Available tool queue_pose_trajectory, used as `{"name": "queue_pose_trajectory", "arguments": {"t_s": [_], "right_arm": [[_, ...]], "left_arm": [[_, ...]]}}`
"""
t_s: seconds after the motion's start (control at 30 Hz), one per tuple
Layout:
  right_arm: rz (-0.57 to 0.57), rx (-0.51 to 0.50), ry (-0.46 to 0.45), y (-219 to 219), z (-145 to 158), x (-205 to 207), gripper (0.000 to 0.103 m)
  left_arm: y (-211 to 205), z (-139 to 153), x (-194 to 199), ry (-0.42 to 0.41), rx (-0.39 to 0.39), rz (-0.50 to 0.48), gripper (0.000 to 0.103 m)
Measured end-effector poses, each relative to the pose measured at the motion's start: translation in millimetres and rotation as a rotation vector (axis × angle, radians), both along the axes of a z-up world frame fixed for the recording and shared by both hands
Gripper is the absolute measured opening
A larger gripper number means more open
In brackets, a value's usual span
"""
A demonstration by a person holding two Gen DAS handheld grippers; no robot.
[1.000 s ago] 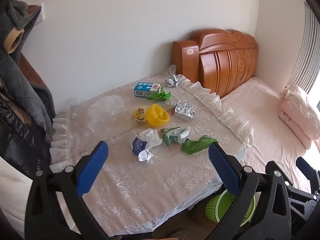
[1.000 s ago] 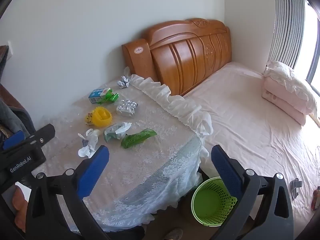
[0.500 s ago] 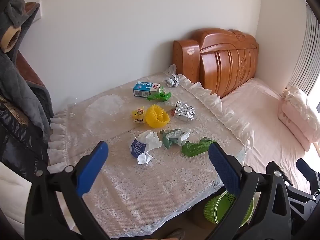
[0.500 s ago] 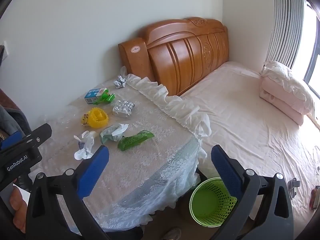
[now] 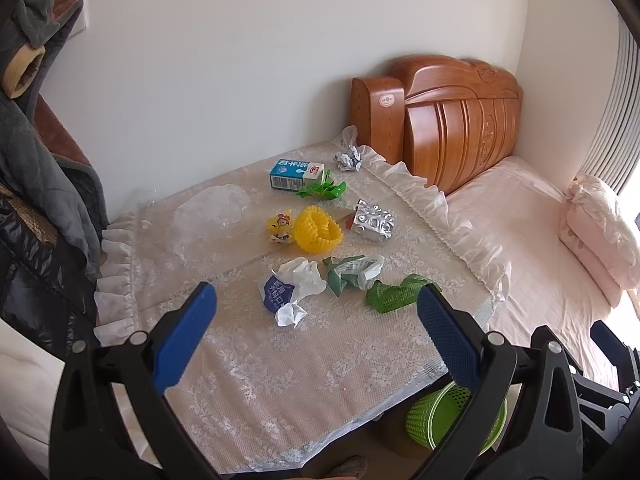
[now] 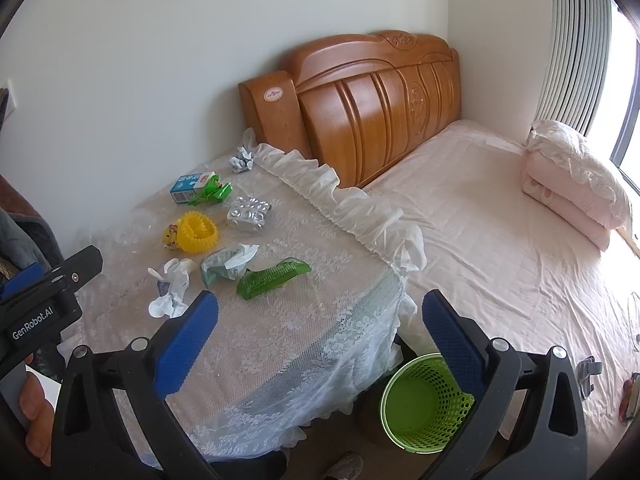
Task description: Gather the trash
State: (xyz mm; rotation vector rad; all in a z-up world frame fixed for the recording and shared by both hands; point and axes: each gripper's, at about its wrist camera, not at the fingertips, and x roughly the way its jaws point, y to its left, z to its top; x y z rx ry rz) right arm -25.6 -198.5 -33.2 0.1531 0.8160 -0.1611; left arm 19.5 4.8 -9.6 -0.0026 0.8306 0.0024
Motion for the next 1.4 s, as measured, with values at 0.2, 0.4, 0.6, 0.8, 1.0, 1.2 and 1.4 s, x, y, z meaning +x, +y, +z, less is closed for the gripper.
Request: {"name": "queue_pose_trajectory", "arguments": {"t_s": [0.2, 0.4, 0.6, 0.8, 1.0, 1.2, 1.4], "right_arm": [[0.000, 0.000, 0.001, 0.1, -0.6, 0.8, 0.101], [-0.004, 0.004, 0.004, -1.3, -2.6, 2.7, 0.101], [-0.002, 0.004, 0.008, -1.7, -3.1, 3.1, 0.101], [-0.002, 0.005, 0.011, -1.7, -3.7, 3.7, 0.101], [-0.002, 0.008, 0.011, -2.3, -3.9, 5.0, 0.101], [-0.001, 0.008, 0.012, -1.7, -4.2, 6.3, 0.101], [0.001, 0.008, 0.015, -0.7, -4.3, 7.0, 0.101]], "left_arm": [[0.8, 0.2, 0.5, -0.002, 0.000, -0.001, 0.097], [0.9, -0.2, 0.8, -0.001, 0.001, 0.000, 0.097], [1.1, -0.4, 0.2, -0.002, 0.001, -0.001, 0.097], [1.1, -0.5, 0.3, 0.002, 0.001, -0.002, 0.097], [1.7, -0.8, 4.0, 0.000, 0.005, 0.004, 0.097], [1.5, -1.1, 4.9, -0.001, 0.009, 0.006, 0.097], [1.8, -1.3, 4.9, -0.002, 0.009, 0.006, 0.097]]}}
